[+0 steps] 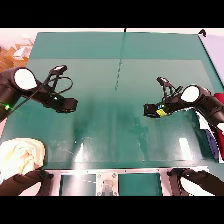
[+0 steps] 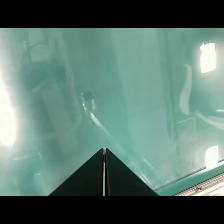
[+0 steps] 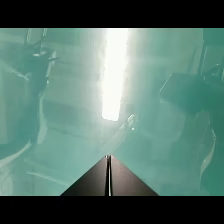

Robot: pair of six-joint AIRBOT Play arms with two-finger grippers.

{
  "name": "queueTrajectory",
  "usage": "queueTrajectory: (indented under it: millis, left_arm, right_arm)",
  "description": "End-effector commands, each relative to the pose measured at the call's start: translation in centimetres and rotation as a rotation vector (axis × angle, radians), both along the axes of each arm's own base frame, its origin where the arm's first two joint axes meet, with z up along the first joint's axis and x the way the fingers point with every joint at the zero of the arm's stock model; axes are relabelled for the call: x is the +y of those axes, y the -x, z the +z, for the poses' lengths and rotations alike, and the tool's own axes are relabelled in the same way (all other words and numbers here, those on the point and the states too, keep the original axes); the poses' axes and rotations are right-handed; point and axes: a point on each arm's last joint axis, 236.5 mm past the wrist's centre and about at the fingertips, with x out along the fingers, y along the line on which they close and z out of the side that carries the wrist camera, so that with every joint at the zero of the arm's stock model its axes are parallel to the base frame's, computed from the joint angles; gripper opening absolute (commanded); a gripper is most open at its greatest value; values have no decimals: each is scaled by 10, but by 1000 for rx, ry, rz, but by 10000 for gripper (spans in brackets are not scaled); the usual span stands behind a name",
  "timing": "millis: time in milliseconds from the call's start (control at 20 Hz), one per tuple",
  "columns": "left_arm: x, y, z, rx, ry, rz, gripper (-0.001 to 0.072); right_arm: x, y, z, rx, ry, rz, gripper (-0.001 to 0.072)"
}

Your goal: Fold the shirts.

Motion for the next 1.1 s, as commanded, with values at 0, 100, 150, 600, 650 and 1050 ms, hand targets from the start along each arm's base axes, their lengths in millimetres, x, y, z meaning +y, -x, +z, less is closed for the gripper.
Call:
queueTrajectory:
  millis: [0, 100, 150, 600, 650, 1050]
  left_arm:
    - [5, 1, -2, 2, -23, -3, 26]
    - [11, 2, -4, 7, -49, -6, 26]
    - [23, 8, -8, 31, -106, -7, 25]
    - [216, 127, -85, 422, -825, 210, 685]
    - [222, 142, -98, 460, -829, 219, 685]
    - [221, 144, -132, 434, -747, 208, 24]
  right_arm:
    - [0, 0, 0, 0, 0, 1, 13]
    - [0, 0, 0, 1, 0, 0, 13]
    - [0, 0, 0, 0, 0, 1, 13]
    - [0, 0, 0, 1, 0, 0, 12]
    - [0, 0, 0, 0, 0, 1, 13]
    - [0, 0, 0, 0, 0, 0, 12]
